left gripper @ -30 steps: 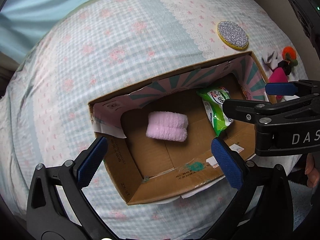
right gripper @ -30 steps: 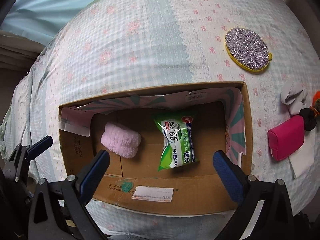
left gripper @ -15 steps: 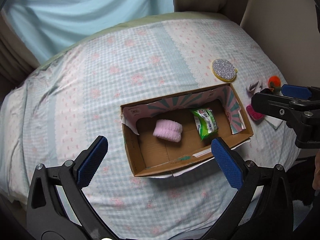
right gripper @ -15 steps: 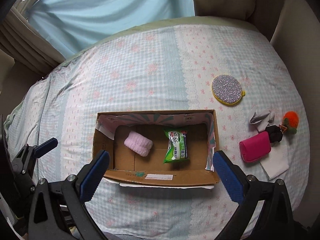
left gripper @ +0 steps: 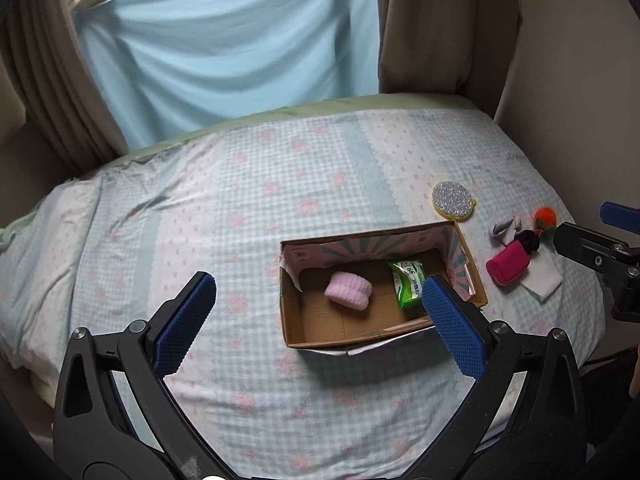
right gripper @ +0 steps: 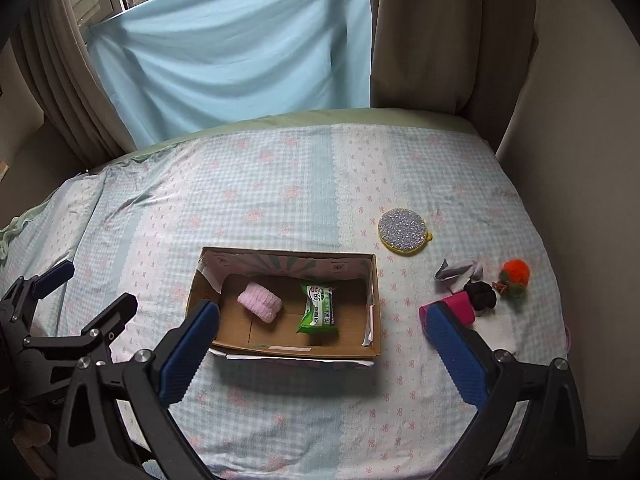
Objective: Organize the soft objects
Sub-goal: 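Lift both tools away from the box toward the remaining items, then grasp the pink pouch with the left tool while the right tool grasps the black cloth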
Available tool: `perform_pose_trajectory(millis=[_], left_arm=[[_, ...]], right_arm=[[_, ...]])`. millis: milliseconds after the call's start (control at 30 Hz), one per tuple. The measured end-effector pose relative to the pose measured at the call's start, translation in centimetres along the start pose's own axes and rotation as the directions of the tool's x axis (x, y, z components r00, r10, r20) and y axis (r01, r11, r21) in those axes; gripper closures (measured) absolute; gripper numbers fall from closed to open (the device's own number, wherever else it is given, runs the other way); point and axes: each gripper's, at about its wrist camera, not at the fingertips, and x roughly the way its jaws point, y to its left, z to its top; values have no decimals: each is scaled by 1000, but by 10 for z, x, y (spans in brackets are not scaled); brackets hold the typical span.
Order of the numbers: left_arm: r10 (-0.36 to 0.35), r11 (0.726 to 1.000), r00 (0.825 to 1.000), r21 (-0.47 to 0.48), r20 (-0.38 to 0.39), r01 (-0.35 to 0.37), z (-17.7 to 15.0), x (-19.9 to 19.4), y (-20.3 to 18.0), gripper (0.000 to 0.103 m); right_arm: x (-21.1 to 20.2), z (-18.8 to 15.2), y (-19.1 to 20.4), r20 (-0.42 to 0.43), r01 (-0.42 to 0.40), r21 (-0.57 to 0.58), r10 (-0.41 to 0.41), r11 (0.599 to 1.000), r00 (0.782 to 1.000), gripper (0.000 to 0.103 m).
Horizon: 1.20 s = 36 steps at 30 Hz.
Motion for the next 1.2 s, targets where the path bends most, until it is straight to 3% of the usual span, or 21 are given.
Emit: perform_pose_trajectory(millis=[200, 433, 633, 933, 1067, 1200], left_arm=[[-42, 999, 998, -9, 47, 43, 3, -20, -38, 1], [-107, 994, 993, 35, 58, 105, 5, -21, -115, 1], [-165, 986, 986, 37, 17, 164, 8, -4, -184, 1], [-187, 969, 982, 156, -31, 190, 6, 43, -278, 1], [-206, 942, 977, 259, -62, 215, 1, 79, -312, 1], [-228, 879, 969, 408, -95, 247, -9, 120, -349, 1]], right_arm=[[-26, -16, -36, 58, -25, 51, 22, 998, 998, 0], [-44, -30, -105, 93, 12, 100, -22, 995, 995, 0], [-43, -39, -168, 79, 31, 97, -39, 995, 996, 0], [-15, -35, -255, 55, 2, 52, -5, 999, 998, 0], [16, -31, -279, 40, 9, 4, -9, 1000, 999, 0], [58, -33, -300, 19, -15, -38, 16, 999, 1000, 0]])
